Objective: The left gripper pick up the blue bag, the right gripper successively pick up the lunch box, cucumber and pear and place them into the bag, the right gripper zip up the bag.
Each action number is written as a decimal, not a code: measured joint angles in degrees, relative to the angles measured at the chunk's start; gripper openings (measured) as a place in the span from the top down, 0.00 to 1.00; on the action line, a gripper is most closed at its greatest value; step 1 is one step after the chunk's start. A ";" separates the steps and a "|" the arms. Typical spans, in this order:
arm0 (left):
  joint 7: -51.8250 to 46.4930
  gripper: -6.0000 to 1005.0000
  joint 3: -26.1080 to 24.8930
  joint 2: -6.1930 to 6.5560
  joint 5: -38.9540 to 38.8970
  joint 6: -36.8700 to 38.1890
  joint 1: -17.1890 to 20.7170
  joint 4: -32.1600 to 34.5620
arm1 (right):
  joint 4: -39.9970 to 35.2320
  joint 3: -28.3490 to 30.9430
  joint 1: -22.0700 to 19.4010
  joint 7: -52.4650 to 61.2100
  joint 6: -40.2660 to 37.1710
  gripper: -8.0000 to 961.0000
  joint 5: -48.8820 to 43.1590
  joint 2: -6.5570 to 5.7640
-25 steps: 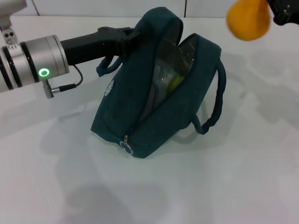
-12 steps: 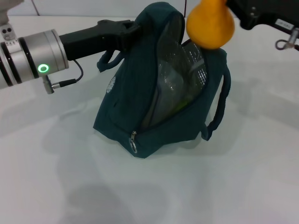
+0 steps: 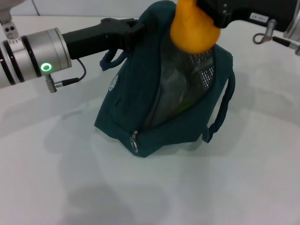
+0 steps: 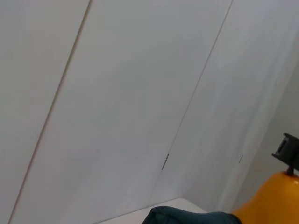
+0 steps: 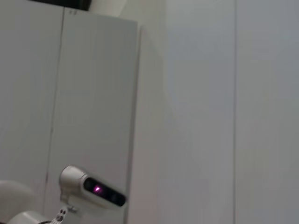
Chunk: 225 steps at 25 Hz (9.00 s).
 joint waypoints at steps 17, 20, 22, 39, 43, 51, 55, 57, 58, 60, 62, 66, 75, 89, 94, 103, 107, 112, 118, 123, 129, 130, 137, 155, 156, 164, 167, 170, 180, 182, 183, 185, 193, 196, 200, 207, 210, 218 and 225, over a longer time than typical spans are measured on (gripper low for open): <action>0.35 0.95 -0.10 0.01 -1.30 -0.13 -0.14 0.00 | 1.57 -2.60 -0.30 0.12 4.35 0.92 -8.45 3.15; 0.87 0.95 -0.10 -0.03 -1.32 -0.33 -0.14 -0.09 | 1.62 -2.64 -0.56 0.50 4.50 0.91 -8.45 3.03; 1.14 0.95 -0.11 -0.04 -1.32 -0.44 -0.14 -0.25 | 1.47 -2.56 -0.98 0.63 4.21 0.91 -8.40 2.94; 2.94 0.95 -0.10 -0.14 -1.41 -3.12 0.19 -1.74 | -7.21 5.12 -8.97 1.46 -3.71 0.61 -7.01 2.62; 4.44 0.95 -0.09 -0.19 -1.45 -4.62 0.02 -2.85 | -8.46 9.32 -12.48 3.67 -13.17 0.59 -8.62 0.67; 12.62 0.95 0.23 -0.38 -4.08 -5.57 -1.34 -7.81 | -0.35 16.60 -13.08 12.99 -23.75 0.60 -21.62 -4.91; 15.72 0.95 0.37 -0.45 -7.05 -5.58 -1.75 -9.61 | 4.14 16.52 -10.96 12.98 -18.28 0.60 -28.35 -3.17; 15.86 0.95 0.42 -0.46 -7.27 -5.55 -1.71 -9.75 | 4.98 16.30 -9.63 13.09 -15.03 0.60 -32.30 -1.57; 15.87 0.95 0.42 -0.46 -7.28 -5.55 -1.70 -9.82 | 5.47 16.22 -8.66 13.16 -13.34 0.60 -34.47 -0.68; 15.92 0.95 0.43 -0.51 -7.35 -5.57 -1.71 -10.09 | 6.53 16.09 -6.75 13.25 -10.67 0.60 -38.67 1.03; 15.97 0.95 0.42 -0.54 -7.42 -5.60 -1.75 -10.36 | 7.42 15.87 -5.13 13.25 -8.86 0.61 -41.48 2.32; 16.01 0.95 0.42 -0.56 -7.48 -5.71 -1.63 -10.47 | 9.74 13.40 -2.54 13.08 -6.81 0.63 -42.58 3.07; 16.20 0.95 0.42 -0.64 -7.60 -5.72 -1.37 -11.23 | 10.39 12.97 -1.84 13.01 -8.26 0.66 -42.35 2.58; 16.27 0.95 0.43 -0.64 -7.57 -5.72 -1.81 -11.37 | 2.98 13.25 -6.99 11.45 -11.73 0.67 -42.37 2.69; 16.81 0.95 0.40 -0.63 -7.56 -6.21 -2.10 -11.81 | 5.26 12.06 -4.91 9.65 -10.31 0.67 -41.03 3.28; 21.55 0.95 0.43 -0.69 -10.96 -6.52 -2.06 -14.47 | 8.85 10.99 -3.11 5.49 -8.44 0.73 -37.12 3.30; 25.77 0.95 0.42 -0.70 -13.64 -6.50 -1.80 -16.22 | 8.92 11.09 -5.97 -1.96 -8.97 0.80 -31.49 3.20; 29.58 0.95 0.42 -0.76 -15.32 -6.40 -2.21 -18.78 | 10.70 11.00 -8.18 -9.73 -9.11 0.87 -25.05 3.17; 39.81 0.95 0.42 -1.10 -20.66 -2.95 -2.26 -24.99 | 17.09 11.35 -9.19 -21.04 -8.64 0.92 -13.67 3.15; 46.35 0.95 0.42 -1.21 -23.07 -0.27 -1.78 -28.00 | 19.68 11.36 -9.71 -25.74 -8.66 0.92 -5.67 3.08; 53.05 0.95 0.43 -1.36 -23.79 0.40 -1.69 -29.74 | 22.30 11.36 -9.75 -30.41 -9.02 0.92 2.94 3.14; 54.66 0.95 0.43 -1.40 -23.79 0.98 -1.62 -30.05 | 22.47 11.35 -9.75 -30.46 -9.01 0.92 3.68 3.12; 59.49 0.84 0.19 -1.43 -23.77 4.33 -2.36 -32.04 | 22.85 11.49 -9.85 -31.45 -9.52 0.93 7.02 2.91; 70.79 0.49 8.14 -1.43 -26.40 13.31 -2.84 -35.09 | 25.98 9.94 -10.16 -35.89 -16.36 0.93 11.80 2.89; 70.83 0.49 8.62 -1.43 -26.48 13.72 -2.84 -35.09 | 25.98 9.93 -10.16 -35.88 -16.30 0.93 11.31 2.72; 70.66 0.49 8.79 -1.43 -33.15 14.63 -4.95 -37.88 | 26.00 8.86 -11.18 -34.20 -16.17 0.93 9.37 2.54; 70.66 0.49 8.78 -1.43 -34.25 14.22 -5.07 -38.62 | 25.68 8.45 -12.12 -34.20 -16.80 0.93 7.85 2.39; 70.84 0.49 8.96 -1.43 -34.21 13.47 -5.27 -39.40 | 25.79 8.48 -12.30 -34.24 -16.62 0.93 5.96 1.98; 71.06 0.50 9.24 -1.42 -31.65 13.75 -5.05 -38.73 | 24.59 8.69 -13.13 -25.80 -18.73 0.93 4.21 0.39; 70.97 0.50 9.29 -1.43 -30.74 15.24 -4.73 -38.73 | 24.56 8.86 -13.18 -22.91 -18.46 0.93 4.19 0.04; 70.96 0.50 9.31 -1.42 -30.46 15.97 -4.43 -38.72 | 24.55 9.04 -13.25 -21.68 -18.26 0.93 4.19 -0.07; 71.02 0.50 9.37 -1.43 -29.68 17.94 -3.48 -38.70 | 24.56 9.18 -13.38 -20.08 -17.97 0.93 4.18 -0.14; 72.71 0.50 9.41 -1.42 -26.47 17.95 -2.97 -38.72 | 24.86 8.64 -14.01 -17.03 -16.68 0.93 4.18 0.58; 72.72 0.50 9.46 -1.42 -25.36 18.19 -2.96 -38.69 | 24.85 8.63 -14.10 -16.67 -16.43 0.92 4.15 0.92; 72.81 0.50 9.48 -1.42 -24.61 18.36 -2.96 -38.65 | 24.41 8.59 -13.84 -16.86 -16.21 0.88 2.43 1.12; 72.80 0.50 9.48 -1.43 -24.97 17.70 -2.97 -38.68 | 21.65 8.85 -14.13 -16.59 -16.45 0.81 -1.74 0.61; 72.79 0.50 9.48 -1.43 -25.06 16.76 -3.56 -38.71 | 21.32 8.73 -14.84 -16.55 -16.76 0.78 -1.81 0.09; 72.78 0.50 9.38 -1.43 -25.06 16.43 -4.11 -38.74 | 20.76 9.16 -17.33 -16.57 -18.17 0.53 -1.93 -1.30; 72.78 0.50 9.39 -1.43 -25.05 16.19 -4.44 -38.70 | 20.57 9.21 -18.17 -15.63 -18.61 0.41 -3.76 -3.46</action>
